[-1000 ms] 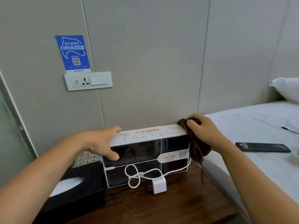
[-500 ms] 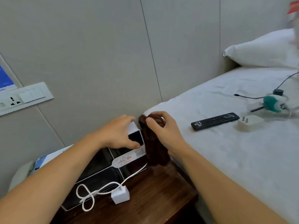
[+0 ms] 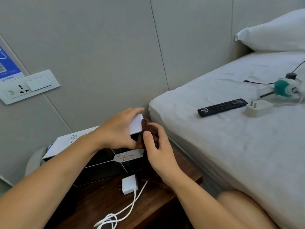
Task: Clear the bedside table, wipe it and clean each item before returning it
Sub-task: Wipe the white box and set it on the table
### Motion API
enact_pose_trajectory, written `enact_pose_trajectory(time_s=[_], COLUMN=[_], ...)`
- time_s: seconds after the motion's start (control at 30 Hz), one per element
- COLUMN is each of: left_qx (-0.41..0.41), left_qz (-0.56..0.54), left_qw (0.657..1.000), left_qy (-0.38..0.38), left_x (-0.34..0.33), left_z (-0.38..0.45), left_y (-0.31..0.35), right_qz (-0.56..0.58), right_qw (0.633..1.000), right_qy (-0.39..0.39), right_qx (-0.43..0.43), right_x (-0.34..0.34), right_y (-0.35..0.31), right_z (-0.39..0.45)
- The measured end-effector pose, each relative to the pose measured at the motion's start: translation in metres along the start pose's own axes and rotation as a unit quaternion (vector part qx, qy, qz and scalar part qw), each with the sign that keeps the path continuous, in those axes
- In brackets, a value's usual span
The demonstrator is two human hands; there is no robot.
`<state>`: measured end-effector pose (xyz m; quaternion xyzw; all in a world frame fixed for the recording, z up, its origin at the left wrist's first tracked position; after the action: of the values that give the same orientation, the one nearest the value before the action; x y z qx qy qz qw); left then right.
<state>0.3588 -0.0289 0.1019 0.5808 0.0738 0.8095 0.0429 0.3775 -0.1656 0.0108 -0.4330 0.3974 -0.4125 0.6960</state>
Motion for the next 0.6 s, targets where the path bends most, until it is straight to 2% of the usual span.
enact_pose_trajectory(time_s=[0.07,0.17,0.23,0.33,0.47,0.5,0.6], left_qx=[0.010,0.007,0.001,-0.004,-0.013,-0.015,-0.012], left_qz=[-0.007,-0.010,-0.008,-0.008,-0.027,-0.033,-0.034], left_qw=[1.000,1.000,1.000,1.000,1.000,0.999,0.999], left_qy=[-0.003,-0.010,-0.010,-0.003,-0.004,-0.003,-0.003], left_x=[0.002,0.005,0.006,0.007,0.006,0.006,0.005], left_z=[-0.001,-0.002,-0.004,-0.008,-0.009,-0.008,-0.008], left_y=[0.001,0.002,0.001,0.001,0.003,0.003,0.001], right_qz=[-0.016,-0.022,-0.055,-0.057,0.028,0.031,-0.035], right_qw=[0.999,0.986,0.979,0.979,0.998,0.999,0.992], right_qy=[-0.004,-0.006,0.003,0.023,0.035,0.026,0.023], right_qx=[-0.038,-0.164,-0.196,-0.197,-0.037,-0.028,-0.115], right_x=[0.004,0.011,0.013,0.012,0.011,0.010,0.012], right_y=[0.007,0.020,0.026,0.025,-0.009,-0.011,0.011], right_z=[0.004,0.006,0.006,0.004,0.004,0.004,0.008])
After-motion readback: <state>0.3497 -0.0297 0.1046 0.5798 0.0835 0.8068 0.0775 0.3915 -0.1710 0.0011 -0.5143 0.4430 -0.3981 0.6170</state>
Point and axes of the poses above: each hand's wrist, its own z-axis towards the middle knuckle, its own x-axis out of the back of the hand, y = z × x, the point moved 6 cm from there along z, towards the middle knuckle, and after that the axes turned 11 degrees about y, right-handed, at the moved point
